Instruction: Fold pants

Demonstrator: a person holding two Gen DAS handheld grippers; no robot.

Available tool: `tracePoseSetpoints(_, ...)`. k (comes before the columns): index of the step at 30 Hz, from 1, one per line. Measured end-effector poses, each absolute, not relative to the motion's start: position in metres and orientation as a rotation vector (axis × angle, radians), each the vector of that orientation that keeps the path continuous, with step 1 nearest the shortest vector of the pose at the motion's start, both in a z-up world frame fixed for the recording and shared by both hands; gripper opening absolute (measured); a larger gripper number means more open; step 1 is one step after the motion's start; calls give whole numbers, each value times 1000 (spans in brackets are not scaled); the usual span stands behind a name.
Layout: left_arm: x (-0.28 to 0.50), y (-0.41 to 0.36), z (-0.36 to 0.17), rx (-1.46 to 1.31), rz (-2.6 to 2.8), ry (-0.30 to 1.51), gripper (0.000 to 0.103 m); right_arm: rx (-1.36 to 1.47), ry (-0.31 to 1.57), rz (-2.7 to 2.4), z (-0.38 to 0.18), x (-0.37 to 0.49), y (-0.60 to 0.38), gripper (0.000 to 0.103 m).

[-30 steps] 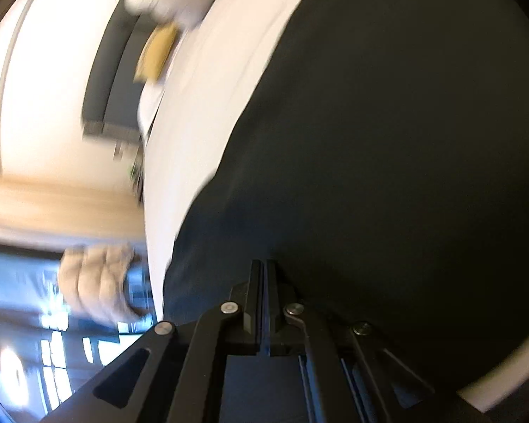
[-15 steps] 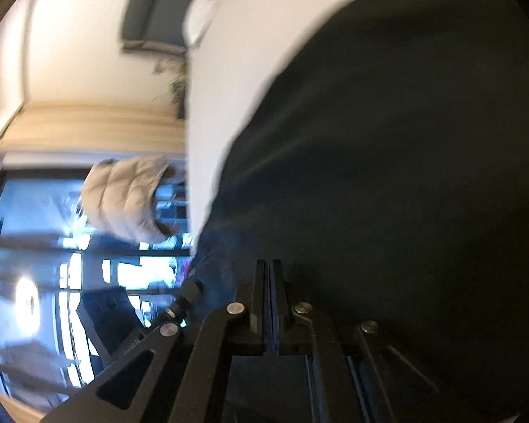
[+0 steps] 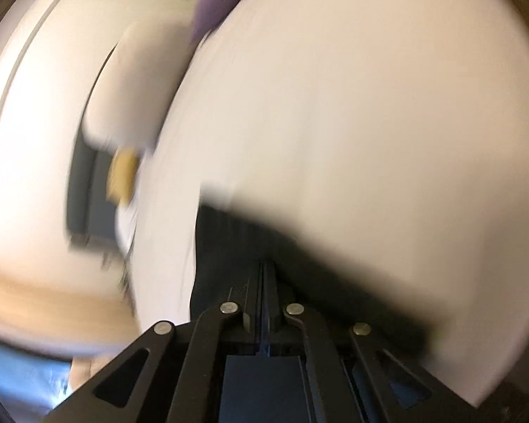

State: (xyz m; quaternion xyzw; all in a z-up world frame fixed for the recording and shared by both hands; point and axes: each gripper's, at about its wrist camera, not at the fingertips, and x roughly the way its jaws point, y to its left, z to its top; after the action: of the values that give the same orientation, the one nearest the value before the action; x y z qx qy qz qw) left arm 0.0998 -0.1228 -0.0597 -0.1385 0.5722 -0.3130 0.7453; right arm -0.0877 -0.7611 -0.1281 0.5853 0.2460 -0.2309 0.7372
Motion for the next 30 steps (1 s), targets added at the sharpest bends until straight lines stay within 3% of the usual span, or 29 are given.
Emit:
tracePoseSetpoints(2,98,-120,-60,-300,-682,1249,3,1172,533,-648,-95,-109,-774,27)
tracePoseSetpoints(5,94,-124,-63,-301,-678,1243,3,1151,461,-542,-69,-136,-765,46)
tracePoseSetpoints(15,97,-124,-63,-301,-677,1246,3,1395,445,-421,-138,-169,-727,47)
tracePoseSetpoints(19,96,-127,-64,-306,-674,1246,3,1433,428,-396,-143,-170,-731,60)
tracePoseSetpoints(22,96,-128,-65,-307,-673,1246,3,1468,400,-379,-142,-172,-734,63)
tracePoseSetpoints(30,95,-129,-66,-304,-671,1244,3,1487,385,-305,-140,-153,-739,55)
